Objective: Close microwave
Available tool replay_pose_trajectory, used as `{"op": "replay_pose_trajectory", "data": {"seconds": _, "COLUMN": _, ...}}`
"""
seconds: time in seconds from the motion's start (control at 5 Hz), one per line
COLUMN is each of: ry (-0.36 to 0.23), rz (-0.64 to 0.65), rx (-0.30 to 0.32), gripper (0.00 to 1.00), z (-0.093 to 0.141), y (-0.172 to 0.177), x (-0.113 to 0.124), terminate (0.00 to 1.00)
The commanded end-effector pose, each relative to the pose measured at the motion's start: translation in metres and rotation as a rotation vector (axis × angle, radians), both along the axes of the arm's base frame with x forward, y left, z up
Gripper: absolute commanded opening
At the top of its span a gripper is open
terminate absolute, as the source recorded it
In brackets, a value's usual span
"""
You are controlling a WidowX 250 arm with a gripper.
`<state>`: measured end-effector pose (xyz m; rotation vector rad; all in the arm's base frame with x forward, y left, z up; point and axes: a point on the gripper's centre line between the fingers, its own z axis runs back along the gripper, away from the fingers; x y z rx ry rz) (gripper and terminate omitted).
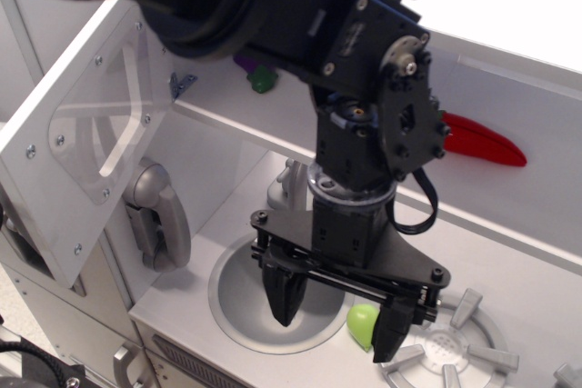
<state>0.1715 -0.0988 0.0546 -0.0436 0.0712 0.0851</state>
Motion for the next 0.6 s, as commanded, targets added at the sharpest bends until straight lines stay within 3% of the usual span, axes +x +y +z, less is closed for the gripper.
{"op": "replay_pose_trajectory", "data": {"seconds": 0.0, "ry": 0.000, "rz": 0.000, "rx": 0.000, "gripper": 1.00, "z": 0.000, "y": 0.000, "x": 0.000, "terminate": 0.00}}
{"op": "replay_pose_trajectory", "data": {"seconds": 0.2, "ry": -0.045, "rz": 0.005, "rx": -0.015, "gripper": 1.00, "z": 0.038, "y": 0.016, "x": 0.010, "terminate": 0.00}}
{"op": "replay_pose_trajectory", "data": {"seconds": 0.4, "ry": -0.063, "rz": 0.027, "rx": -0.081, "gripper": 1.00, "z": 0.068, "y": 0.038, "x": 0.011, "terminate": 0.00}}
